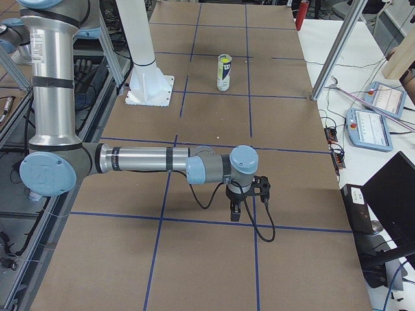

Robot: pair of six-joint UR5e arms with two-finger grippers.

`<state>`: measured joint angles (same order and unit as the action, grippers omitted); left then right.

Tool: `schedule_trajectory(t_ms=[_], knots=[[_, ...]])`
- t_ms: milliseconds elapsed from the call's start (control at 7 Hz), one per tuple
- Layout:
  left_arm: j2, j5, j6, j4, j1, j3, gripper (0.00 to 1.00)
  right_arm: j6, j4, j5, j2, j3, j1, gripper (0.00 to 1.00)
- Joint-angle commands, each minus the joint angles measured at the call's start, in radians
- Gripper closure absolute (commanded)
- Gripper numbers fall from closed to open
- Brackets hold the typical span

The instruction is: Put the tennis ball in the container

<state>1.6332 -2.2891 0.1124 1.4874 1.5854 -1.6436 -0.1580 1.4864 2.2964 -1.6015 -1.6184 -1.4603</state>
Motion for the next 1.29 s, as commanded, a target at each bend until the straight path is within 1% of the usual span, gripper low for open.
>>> schedule_trajectory(t_ms=[0,143,1143], knots=[[-0.021,-0.048,0.003,0.007,0.007,0.045,0.0,0.0,0.0,0.0,0.0,0.0,0.0,0.0],[-0.033,-0.065,0.001,0.008,0.007,0.048,0.0,0.0,0.0,0.0,0.0,0.0,0.0,0.0],[-0.03,-0.061,-0.003,0.002,0.004,0.053,0.0,0.0,0.0,0.0,0.0,0.0,0.0,0.0]])
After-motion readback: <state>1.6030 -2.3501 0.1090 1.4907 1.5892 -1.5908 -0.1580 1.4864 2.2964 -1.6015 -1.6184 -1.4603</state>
